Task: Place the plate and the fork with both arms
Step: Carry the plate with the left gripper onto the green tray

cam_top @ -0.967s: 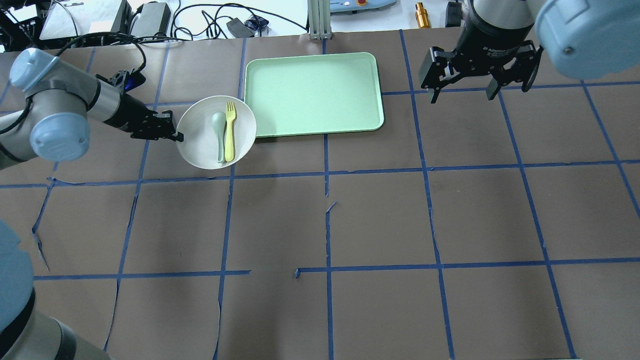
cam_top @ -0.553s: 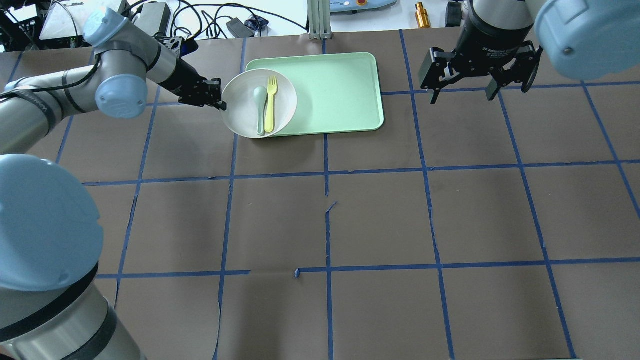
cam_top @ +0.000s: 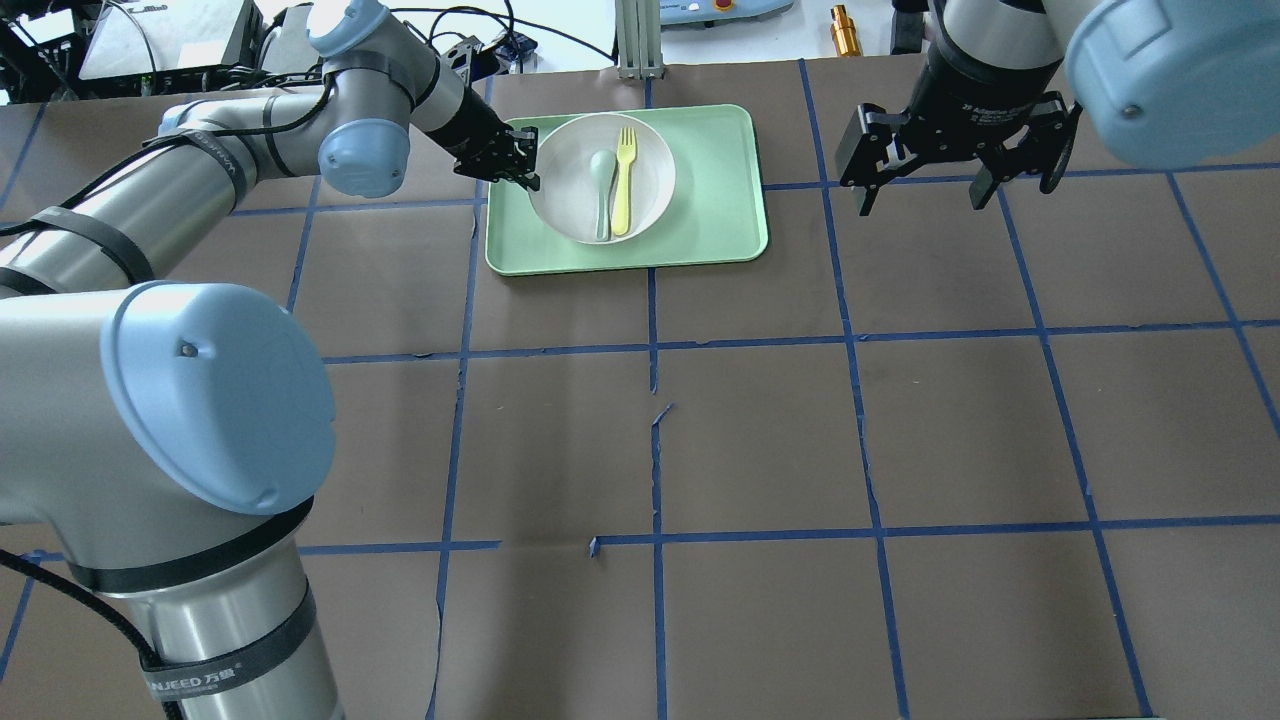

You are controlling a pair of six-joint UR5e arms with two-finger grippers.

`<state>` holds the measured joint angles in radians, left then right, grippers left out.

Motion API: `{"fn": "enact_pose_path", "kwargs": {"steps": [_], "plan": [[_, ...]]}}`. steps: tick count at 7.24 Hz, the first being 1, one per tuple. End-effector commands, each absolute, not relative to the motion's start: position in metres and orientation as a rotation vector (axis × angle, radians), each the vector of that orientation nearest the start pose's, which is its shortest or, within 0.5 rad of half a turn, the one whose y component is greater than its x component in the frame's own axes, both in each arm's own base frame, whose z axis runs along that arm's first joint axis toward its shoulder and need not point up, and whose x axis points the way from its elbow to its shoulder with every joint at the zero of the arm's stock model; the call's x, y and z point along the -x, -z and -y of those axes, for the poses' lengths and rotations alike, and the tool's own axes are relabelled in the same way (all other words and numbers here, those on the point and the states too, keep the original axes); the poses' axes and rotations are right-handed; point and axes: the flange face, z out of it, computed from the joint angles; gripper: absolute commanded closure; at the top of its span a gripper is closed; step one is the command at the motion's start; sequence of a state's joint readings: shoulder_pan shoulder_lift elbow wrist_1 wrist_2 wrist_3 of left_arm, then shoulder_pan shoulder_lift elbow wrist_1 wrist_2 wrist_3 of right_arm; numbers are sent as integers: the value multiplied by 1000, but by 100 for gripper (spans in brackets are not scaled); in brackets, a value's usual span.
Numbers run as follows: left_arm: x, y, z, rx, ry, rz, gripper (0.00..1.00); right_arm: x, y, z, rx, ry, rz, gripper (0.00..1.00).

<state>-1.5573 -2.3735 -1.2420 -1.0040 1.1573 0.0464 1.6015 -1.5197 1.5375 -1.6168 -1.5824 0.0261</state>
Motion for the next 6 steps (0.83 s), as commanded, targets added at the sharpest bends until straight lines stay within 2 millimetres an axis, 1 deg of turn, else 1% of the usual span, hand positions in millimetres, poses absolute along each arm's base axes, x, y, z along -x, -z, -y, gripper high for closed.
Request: {"fn": "enact_pose_path", "kwargs": {"steps": [1, 2, 3, 4, 5, 6], "plan": [[174, -183, 773, -68, 175, -3548, 100, -148, -484, 512, 7, 46, -3150, 0], [179, -179, 774, -47, 171, -3547, 100, -148, -482, 512, 7, 42, -3151, 0], [180, -179, 776, -55, 195, -3548, 79, -149, -483, 512, 12, 44, -3154, 0], [181, -184, 775, -76, 253, -3548, 26, -150, -483, 512, 14, 44, -3156, 0], [180, -191, 768, -88, 264, -3544, 1, -150, -483, 512, 14, 44, -3156, 0], [169, -210, 763, -78, 310, -3526, 0, -150, -484, 512, 14, 47, -3156, 0]]}}
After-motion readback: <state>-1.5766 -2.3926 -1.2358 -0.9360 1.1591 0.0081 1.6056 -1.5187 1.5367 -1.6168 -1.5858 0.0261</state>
